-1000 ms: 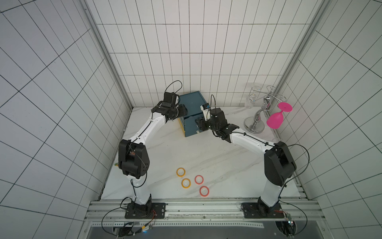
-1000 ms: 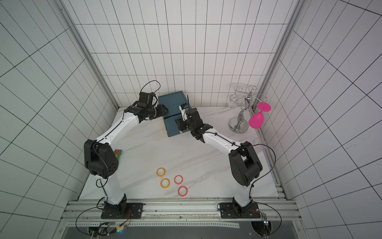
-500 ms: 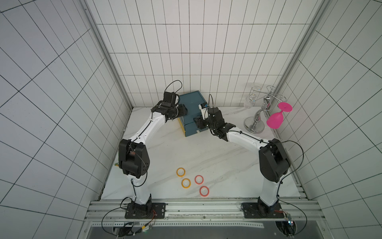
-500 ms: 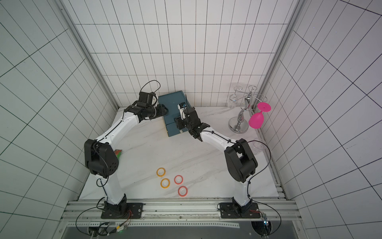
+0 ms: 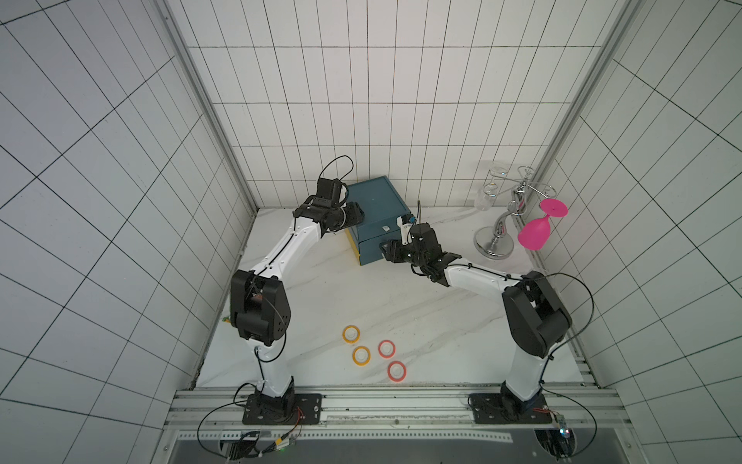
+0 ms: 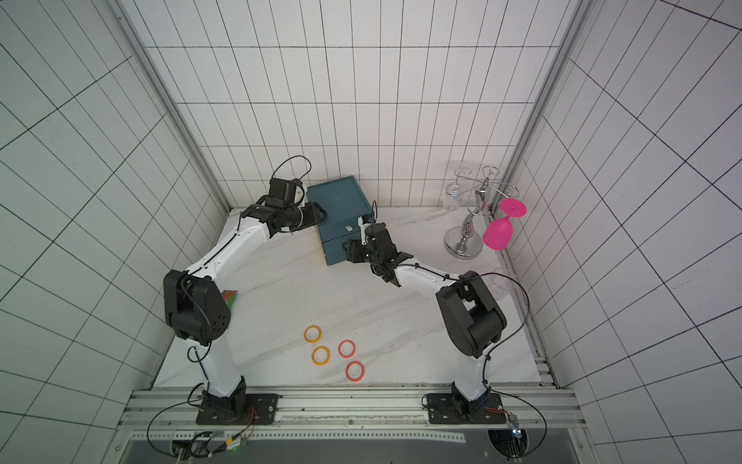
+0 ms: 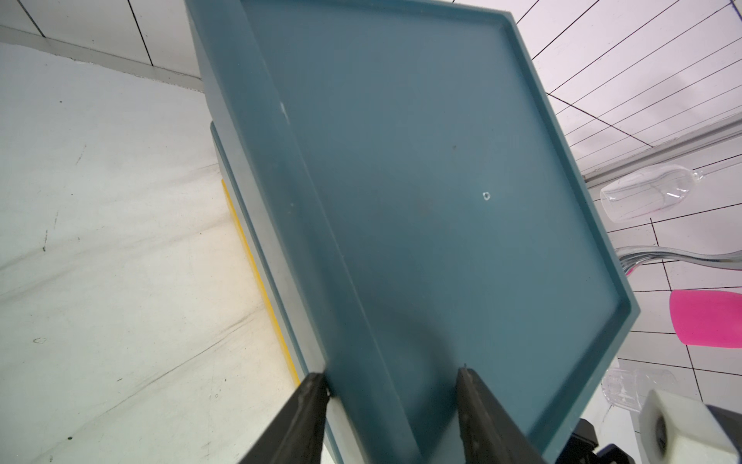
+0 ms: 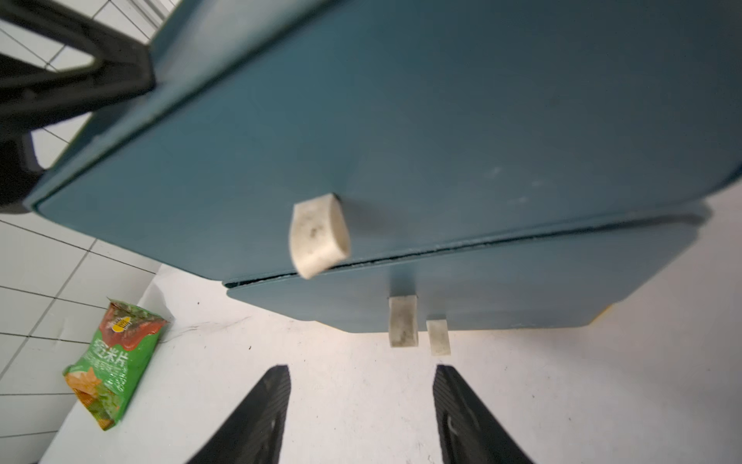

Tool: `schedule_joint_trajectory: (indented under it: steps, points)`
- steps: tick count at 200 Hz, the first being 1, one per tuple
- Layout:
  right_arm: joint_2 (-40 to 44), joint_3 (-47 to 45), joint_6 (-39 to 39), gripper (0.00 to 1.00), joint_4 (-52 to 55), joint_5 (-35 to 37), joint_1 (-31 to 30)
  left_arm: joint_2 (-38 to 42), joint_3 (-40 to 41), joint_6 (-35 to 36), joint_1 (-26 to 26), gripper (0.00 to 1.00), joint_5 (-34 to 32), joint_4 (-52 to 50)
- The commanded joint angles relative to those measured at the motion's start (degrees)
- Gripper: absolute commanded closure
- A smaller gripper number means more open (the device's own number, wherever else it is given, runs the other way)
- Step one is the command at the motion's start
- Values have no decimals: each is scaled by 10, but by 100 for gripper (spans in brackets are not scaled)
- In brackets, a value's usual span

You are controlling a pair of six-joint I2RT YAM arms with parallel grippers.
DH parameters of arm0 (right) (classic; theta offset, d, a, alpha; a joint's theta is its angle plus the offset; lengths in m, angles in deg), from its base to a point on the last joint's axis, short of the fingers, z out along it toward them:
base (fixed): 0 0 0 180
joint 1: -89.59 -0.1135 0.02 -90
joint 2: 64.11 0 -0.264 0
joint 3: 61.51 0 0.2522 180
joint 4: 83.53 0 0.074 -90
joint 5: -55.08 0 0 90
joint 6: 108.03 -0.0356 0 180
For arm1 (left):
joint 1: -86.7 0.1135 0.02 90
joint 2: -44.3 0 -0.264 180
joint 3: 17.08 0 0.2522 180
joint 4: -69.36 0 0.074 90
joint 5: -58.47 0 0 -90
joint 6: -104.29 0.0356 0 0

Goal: Place the transparent tape into the drawer according to color
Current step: Close the drawer in the storage box, then open the drawer in the storage box.

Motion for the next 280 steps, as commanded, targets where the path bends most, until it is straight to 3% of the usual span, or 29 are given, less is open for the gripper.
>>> schedule_joint_trajectory:
  steps: [1, 93, 124, 163, 253, 280]
  points:
    - [-17, -14, -94, 38, -79, -57, 21, -17, -9, 11, 2, 45, 6, -16]
    - [-71, -23, -203, 46, -177, -102, 42, -15, -11, 15, 5, 45, 9, -20]
    - [-78, -22, -216, 49, -184, -105, 42, -13, -9, 16, 6, 46, 10, -20]
    - [-85, -22, -224, 60, -187, -104, 42, -14, -9, 16, 6, 45, 11, -21]
    - [-95, -28, -234, 58, -188, -97, 42, -15, -10, 16, 7, 46, 13, -22]
    - [-100, -24, -242, 65, -191, -101, 42, -14, -9, 17, 7, 46, 15, -22]
